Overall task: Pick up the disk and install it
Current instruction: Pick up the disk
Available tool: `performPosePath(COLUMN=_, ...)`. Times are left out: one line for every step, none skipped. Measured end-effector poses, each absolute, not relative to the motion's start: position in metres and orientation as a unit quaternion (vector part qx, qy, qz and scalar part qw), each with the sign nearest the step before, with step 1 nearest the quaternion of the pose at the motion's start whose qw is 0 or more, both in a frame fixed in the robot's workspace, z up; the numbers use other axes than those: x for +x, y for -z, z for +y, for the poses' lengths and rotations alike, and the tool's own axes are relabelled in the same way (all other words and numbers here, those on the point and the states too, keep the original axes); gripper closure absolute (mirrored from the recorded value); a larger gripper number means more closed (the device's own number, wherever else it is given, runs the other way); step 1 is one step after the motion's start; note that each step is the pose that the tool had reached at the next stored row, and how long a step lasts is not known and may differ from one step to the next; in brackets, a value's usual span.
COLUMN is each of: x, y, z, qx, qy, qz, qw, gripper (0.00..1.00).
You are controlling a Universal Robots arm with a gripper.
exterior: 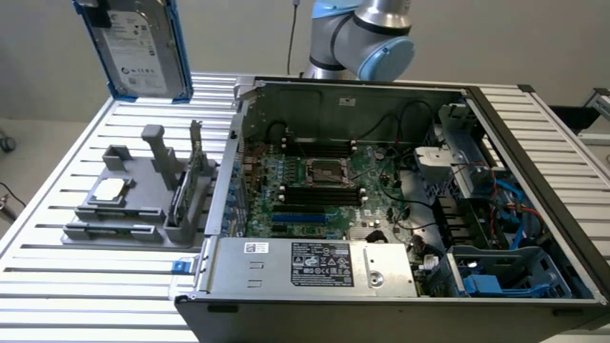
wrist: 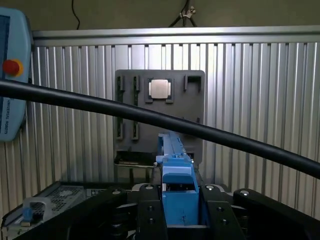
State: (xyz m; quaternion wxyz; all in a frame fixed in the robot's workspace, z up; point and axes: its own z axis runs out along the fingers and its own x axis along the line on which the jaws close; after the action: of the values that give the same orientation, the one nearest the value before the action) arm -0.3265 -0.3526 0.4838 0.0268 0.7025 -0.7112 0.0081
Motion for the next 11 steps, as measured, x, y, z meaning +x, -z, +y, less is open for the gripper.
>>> performPosePath(x=-0.322, y=-0.485, z=-0.355, qx=0.703, qy=-0.008, qz=-0.711, qw=0.027, gripper=0.68)
performPosePath(x=-0.318, y=-0.486, z=-0.356, qx=0.703, qy=-0.008, qz=-0.711, qw=0.027, gripper=0.68)
performPosePath(x=-0.313, y=-0.488, z=-0.358, qx=0.702, qy=-0.008, qz=-0.711, qw=0.027, gripper=0.68)
performPosePath(x=-0.309, y=-0.489, z=-0.360, qx=0.702, qy=-0.008, qz=-0.711, qw=0.027, gripper=0.68)
performPosePath(x=-0.304, y=-0.490, z=-0.362, qx=0.703, qy=-0.008, qz=-0.711, qw=0.027, gripper=0.68)
performPosePath(x=-0.300, y=-0.491, z=-0.364, qx=0.703, qy=-0.008, qz=-0.711, qw=0.027, gripper=0.68)
performPosePath(x=-0.295, y=-0.493, z=-0.366, qx=0.702, qy=-0.008, qz=-0.711, qw=0.027, gripper=0.68)
performPosePath(x=-0.291, y=-0.494, z=-0.368, qx=0.703, qy=-0.008, qz=-0.711, qw=0.027, gripper=0.68)
performPosePath(x=-0.286, y=-0.495, z=-0.370, qx=0.703, qy=-0.008, qz=-0.711, qw=0.027, gripper=0.68)
performPosePath(x=-0.281, y=-0.496, z=-0.372, qx=0.702, qy=-0.008, qz=-0.711, qw=0.027, gripper=0.68)
performPosePath(x=-0.277, y=-0.497, z=-0.373, qx=0.702, qy=-0.008, qz=-0.711, qw=0.027, gripper=0.68)
